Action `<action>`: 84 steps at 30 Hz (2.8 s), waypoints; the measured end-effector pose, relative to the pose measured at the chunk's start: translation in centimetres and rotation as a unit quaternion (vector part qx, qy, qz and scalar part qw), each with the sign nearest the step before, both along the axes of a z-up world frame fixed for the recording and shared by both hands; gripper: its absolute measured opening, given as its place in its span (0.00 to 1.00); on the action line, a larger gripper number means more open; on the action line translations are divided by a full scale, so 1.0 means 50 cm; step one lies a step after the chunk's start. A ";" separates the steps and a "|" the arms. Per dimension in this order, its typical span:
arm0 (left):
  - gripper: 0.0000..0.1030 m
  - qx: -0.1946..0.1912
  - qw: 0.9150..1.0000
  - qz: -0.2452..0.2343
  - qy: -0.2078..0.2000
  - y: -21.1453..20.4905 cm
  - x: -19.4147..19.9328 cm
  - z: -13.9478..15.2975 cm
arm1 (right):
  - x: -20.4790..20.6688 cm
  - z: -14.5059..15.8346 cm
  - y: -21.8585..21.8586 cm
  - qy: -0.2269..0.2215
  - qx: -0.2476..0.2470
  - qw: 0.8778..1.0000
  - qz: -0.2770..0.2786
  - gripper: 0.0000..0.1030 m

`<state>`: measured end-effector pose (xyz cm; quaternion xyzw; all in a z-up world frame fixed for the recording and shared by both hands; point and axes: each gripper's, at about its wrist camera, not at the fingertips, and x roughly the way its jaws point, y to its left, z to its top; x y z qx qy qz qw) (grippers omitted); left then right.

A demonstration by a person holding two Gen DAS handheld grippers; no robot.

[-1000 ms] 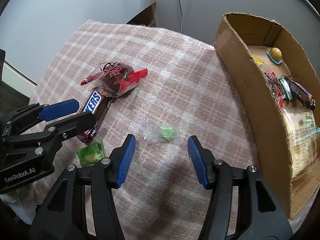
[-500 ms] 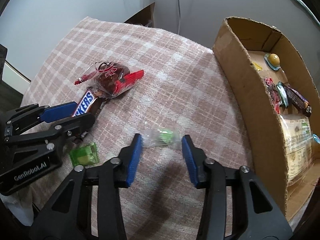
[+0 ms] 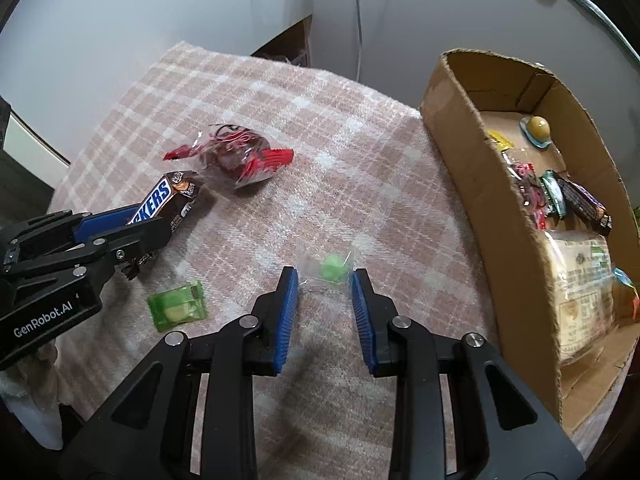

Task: Organize snacks
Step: 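Grasp the Snickers bar with the left tool while the right tool grasps the small green candy, then carry the Snickers bar and green candy into the box and open both tools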

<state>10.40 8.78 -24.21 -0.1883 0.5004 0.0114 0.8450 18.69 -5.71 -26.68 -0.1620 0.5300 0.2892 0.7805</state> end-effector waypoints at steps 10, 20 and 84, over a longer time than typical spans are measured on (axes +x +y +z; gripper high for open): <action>0.26 -0.007 0.999 -0.009 -0.039 -0.017 -0.023 0.077 | -0.016 0.085 -0.044 -0.015 0.042 0.999 -0.010 0.28; 0.26 -0.008 0.995 -0.044 -0.087 -0.071 0.008 0.159 | -0.003 0.163 -0.115 -0.039 0.071 0.996 -0.045 0.28; 0.44 0.027 0.977 -0.201 -0.064 -0.325 0.281 0.148 | 0.232 0.110 -0.345 -0.035 0.027 0.984 -0.172 0.52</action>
